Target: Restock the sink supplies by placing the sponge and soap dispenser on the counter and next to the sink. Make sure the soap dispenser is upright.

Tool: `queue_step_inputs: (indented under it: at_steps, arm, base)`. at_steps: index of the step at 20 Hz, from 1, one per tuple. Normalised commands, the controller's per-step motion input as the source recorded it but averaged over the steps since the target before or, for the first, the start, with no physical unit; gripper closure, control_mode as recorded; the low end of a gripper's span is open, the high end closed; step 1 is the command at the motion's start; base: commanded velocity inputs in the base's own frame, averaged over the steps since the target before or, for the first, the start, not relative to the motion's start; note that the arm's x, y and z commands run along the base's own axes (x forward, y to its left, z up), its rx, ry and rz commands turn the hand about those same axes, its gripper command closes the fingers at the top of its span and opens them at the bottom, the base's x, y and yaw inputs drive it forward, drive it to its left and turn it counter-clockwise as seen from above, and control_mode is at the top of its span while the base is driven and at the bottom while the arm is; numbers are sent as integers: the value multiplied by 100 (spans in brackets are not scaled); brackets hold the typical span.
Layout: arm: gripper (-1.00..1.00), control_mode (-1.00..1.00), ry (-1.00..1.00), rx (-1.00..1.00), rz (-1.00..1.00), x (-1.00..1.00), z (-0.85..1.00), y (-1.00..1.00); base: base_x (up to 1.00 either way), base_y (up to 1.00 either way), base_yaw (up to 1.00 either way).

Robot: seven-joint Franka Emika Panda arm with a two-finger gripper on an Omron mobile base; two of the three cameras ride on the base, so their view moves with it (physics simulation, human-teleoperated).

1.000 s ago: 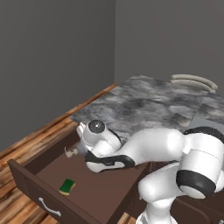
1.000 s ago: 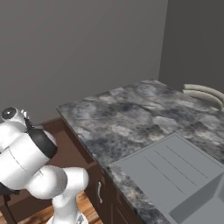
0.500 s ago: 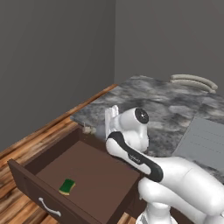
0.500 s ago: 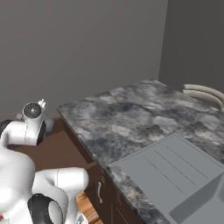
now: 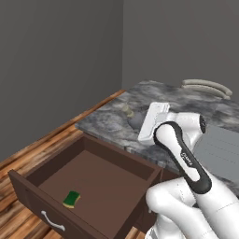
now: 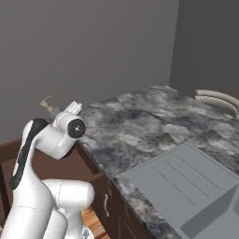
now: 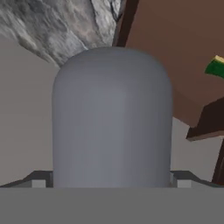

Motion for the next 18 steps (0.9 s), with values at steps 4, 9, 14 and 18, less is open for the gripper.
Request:
queue_step_inputs:
  at_steps: [4,9,14,18]
  arm:
    - [100,-100,15,42,-3,0,3,-100]
    - [100,-100,18,40,0,0,-13,-100]
    - [100,-100,2,26,1,0,-1,-90]
    - [100,-100,0,1,0,0,0,-71]
  base:
    - [0,0,0]
    - [0,0,0]
    - [0,0,0]
    - [0,0,0]
